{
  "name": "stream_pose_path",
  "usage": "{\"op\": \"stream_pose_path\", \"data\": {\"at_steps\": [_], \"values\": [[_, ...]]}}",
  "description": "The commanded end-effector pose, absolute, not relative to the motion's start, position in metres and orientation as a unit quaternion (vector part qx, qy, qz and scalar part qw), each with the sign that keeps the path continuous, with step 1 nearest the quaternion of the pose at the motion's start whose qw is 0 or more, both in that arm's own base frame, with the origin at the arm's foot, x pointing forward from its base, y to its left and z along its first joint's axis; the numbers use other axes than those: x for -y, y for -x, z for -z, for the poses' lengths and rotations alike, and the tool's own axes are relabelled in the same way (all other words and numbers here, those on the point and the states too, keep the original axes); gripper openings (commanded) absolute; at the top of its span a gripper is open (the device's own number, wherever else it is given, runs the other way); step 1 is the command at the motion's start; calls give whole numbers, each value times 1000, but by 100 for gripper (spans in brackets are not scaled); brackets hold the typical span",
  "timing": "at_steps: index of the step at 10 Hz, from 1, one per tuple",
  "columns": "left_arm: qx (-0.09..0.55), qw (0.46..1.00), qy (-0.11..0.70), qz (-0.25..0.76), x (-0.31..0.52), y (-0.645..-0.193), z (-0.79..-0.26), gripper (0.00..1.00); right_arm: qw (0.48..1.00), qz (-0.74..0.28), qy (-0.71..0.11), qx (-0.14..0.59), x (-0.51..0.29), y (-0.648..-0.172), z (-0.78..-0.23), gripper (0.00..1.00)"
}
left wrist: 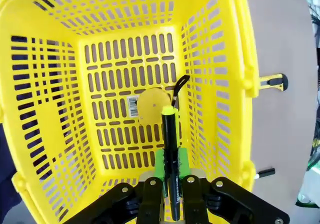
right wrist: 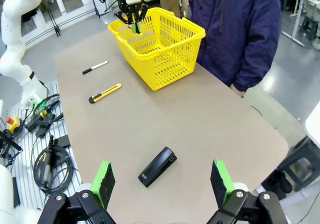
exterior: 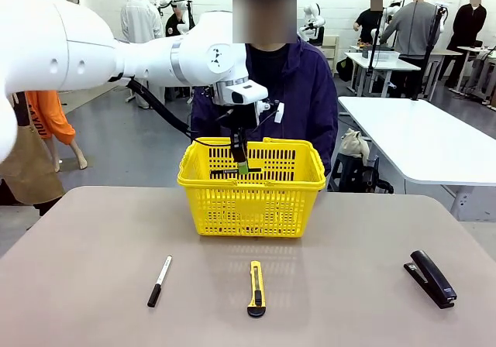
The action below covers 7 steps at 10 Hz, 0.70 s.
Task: Place the items the person wants into the basket.
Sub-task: Pick up the item the person points to and place it in the Market Basket.
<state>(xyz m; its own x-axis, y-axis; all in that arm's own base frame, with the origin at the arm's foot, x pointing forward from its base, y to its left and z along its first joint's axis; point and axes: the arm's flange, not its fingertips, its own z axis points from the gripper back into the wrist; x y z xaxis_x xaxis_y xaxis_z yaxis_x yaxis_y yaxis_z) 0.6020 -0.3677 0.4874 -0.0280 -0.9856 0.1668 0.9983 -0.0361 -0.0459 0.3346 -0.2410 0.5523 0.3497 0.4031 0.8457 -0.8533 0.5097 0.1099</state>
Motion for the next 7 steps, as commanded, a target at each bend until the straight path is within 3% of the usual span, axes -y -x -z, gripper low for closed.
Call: {"op": "stream_pose_path", "data": {"at_steps": [1,7], "values": [[27,692,83,717,376,-618,-484,11,760,-408,-287,417,242,-337,-553,100],[4,713,52,699,392,-630,-435,11,760,-408,-287,417,242,-337,-553,100]]}}
